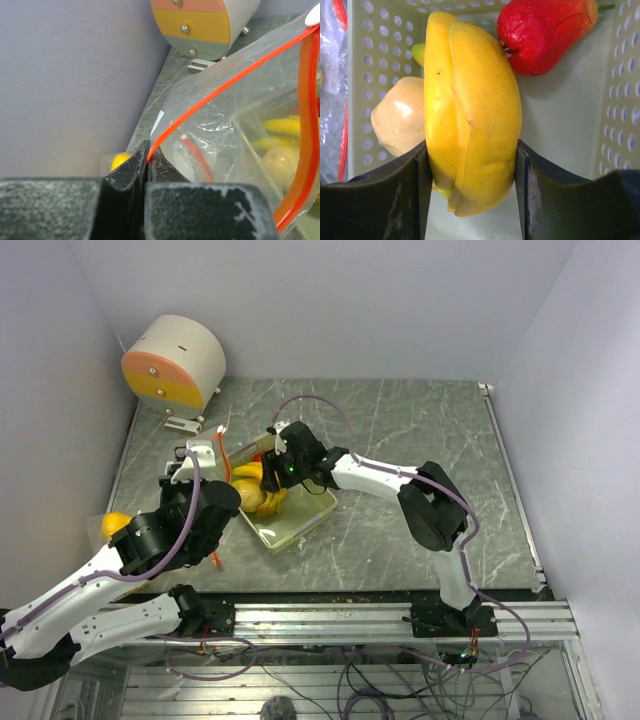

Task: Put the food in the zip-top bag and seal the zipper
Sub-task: Pick up the fake fruit from the bin.

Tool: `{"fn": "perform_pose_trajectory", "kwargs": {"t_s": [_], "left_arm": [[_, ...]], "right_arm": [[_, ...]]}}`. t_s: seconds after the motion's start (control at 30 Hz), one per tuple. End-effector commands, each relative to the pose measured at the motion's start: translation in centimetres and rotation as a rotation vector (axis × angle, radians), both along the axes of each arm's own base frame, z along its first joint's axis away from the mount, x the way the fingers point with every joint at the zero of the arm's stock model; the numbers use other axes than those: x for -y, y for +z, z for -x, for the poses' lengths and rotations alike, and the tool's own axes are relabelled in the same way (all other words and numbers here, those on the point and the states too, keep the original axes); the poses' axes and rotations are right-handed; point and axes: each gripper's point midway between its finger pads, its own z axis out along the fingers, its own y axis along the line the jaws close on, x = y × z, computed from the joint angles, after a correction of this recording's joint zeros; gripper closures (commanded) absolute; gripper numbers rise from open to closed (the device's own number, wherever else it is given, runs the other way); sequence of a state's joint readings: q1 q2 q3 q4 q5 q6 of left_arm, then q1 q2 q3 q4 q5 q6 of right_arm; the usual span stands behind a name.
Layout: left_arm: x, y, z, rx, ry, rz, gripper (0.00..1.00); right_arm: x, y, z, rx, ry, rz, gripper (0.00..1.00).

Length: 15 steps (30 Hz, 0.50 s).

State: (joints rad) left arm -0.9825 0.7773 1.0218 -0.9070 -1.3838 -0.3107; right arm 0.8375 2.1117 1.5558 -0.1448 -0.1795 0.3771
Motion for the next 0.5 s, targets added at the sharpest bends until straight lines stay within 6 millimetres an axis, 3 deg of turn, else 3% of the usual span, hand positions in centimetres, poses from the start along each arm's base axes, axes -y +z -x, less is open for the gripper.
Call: {"fn": "perform_pose_trajectory", "kwargs": {"t_s": [0.0,0.2,0.47], "left_arm": [[0.2,0.3,-0.2,0.007,0.006,0.008,0.93],[0.7,0.4,-0.6,-0.005,0.000,-0.001,0.93],[2.5,1.0,-1.4,-0.005,-0.056,0.062,0.93]], "right_arm": [[2.3,4.6,-1.0,0.116,-0.074,0.028,0.81],[5.3,12.4,-0.5,0.254,-0.134,-0.047,0.82],[8.3,19.3,2.8,0.346,-0.110,-0.157,0.83]]}}
